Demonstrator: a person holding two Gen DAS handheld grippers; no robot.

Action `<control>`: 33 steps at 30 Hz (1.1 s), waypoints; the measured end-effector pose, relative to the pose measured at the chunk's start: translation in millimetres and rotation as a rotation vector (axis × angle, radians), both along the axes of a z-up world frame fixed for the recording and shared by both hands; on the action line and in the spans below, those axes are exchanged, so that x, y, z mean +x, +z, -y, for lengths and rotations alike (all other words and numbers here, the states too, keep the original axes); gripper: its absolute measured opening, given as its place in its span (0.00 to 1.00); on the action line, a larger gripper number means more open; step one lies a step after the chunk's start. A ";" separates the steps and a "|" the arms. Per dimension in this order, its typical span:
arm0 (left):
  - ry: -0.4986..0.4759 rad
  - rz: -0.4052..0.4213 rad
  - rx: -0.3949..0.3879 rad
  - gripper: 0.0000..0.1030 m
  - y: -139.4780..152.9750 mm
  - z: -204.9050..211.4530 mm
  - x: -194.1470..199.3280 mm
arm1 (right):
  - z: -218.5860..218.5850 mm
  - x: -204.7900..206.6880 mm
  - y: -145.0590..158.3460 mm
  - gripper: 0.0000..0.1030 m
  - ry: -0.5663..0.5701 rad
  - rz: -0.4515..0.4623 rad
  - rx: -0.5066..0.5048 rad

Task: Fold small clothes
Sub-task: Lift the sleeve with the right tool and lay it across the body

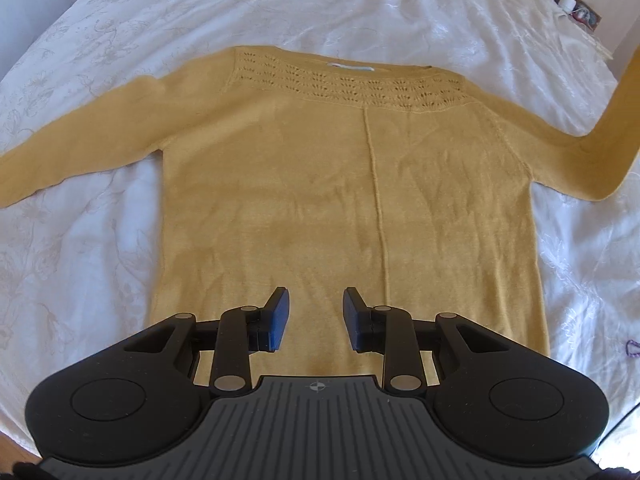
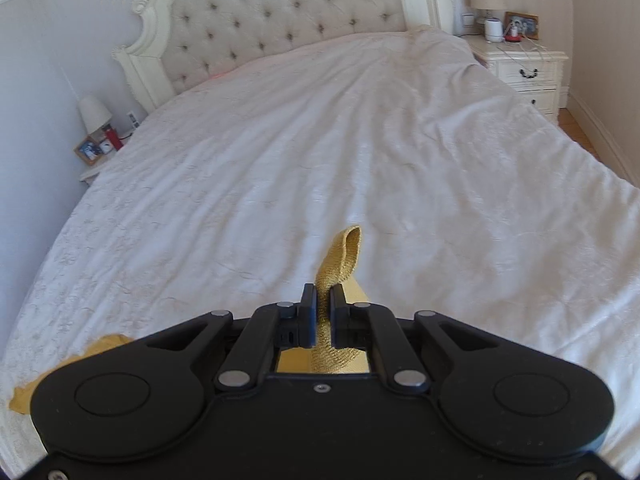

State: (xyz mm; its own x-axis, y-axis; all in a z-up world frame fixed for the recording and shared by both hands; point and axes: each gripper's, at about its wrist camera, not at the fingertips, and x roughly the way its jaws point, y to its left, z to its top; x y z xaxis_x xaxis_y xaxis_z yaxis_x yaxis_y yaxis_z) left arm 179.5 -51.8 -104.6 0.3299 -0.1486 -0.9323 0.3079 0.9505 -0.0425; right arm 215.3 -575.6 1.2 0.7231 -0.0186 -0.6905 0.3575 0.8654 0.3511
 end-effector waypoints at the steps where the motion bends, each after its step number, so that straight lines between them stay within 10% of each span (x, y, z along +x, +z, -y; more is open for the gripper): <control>1: 0.001 0.005 0.004 0.28 0.0 -8.7 4.4 | -20.0 11.3 1.0 0.11 0.024 0.018 0.025; 16: 0.098 0.012 0.052 0.28 -14.0 -133.8 70.0 | -276.0 144.7 -97.8 0.12 0.332 -0.055 0.251; 28: 0.094 0.046 0.031 0.28 -19.2 -124.7 107.5 | -348.1 145.4 -162.9 0.22 0.534 -0.101 0.278; 33: 0.064 0.063 -0.020 0.28 -19.7 -95.9 119.9 | -324.1 133.9 -161.1 0.59 0.544 -0.072 0.280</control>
